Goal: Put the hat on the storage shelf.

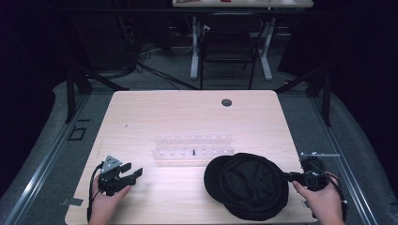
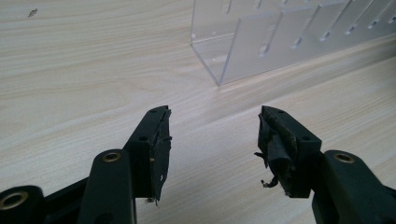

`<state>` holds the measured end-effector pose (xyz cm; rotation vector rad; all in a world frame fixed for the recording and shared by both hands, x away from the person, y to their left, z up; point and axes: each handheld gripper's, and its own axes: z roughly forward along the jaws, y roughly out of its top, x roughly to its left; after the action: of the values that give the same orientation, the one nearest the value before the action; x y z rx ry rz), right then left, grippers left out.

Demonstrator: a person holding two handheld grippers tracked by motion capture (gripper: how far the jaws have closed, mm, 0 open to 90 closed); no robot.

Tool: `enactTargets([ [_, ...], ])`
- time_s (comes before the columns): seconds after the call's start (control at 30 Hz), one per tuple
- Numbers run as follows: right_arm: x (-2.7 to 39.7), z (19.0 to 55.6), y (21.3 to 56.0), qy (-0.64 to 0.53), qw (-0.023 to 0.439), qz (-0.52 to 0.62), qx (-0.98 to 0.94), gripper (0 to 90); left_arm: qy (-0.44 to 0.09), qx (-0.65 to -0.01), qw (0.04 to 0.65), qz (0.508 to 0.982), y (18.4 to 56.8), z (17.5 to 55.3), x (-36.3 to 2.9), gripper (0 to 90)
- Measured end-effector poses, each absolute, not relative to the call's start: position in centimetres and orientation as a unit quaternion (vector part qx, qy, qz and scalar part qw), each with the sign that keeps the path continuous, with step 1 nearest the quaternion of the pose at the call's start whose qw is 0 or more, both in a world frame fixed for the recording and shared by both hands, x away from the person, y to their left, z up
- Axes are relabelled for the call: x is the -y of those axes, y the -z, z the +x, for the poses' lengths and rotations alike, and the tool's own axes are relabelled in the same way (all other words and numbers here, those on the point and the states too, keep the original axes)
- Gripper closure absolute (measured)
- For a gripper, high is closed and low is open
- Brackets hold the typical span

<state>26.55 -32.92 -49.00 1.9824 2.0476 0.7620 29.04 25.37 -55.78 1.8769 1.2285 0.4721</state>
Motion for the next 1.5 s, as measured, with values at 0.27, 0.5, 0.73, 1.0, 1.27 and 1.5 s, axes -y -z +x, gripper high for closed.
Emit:
enactTargets([
  [0.27, 33.3, 26.4, 50.2, -0.225, 0.058, 0.682, -0.693, 71.6, -0.185, -0.486, 0.408, 0.751, 55.8, 29.0, -25.2, 44.1],
  [0.5, 33.4, 27.1, 50.9, -0.225, 0.034, 0.689, -0.689, 87.3, -0.186, -0.483, 0.407, 0.753, 55.9, 29.1, -25.0, 44.1],
  [0.73, 33.6, 29.3, 50.1, -0.215, 0.056, 0.686, -0.693, 87.8, -0.186, -0.484, 0.408, 0.752, 55.9, 29.1, -25.0, 44.1],
  [1.0, 34.1, 30.9, 50.4, -0.211, 0.05, 0.696, -0.684, 86.3, -0.185, -0.484, 0.407, 0.752, 55.9, 29.1, -25.0, 44.1],
  [1.27, 34.4, 31.5, 50.2, -0.187, 0.02, 0.694, -0.695, 82.0, -0.185, -0.484, 0.407, 0.752, 55.9, 29.1, -25.0, 44.1],
  [1.5, 34.5, 32.1, 50.3, -0.15, -0.009, 0.692, -0.706, 79.6, -0.184, -0.484, 0.406, 0.753, 56.0, 29.1, -24.9, 44.1],
])
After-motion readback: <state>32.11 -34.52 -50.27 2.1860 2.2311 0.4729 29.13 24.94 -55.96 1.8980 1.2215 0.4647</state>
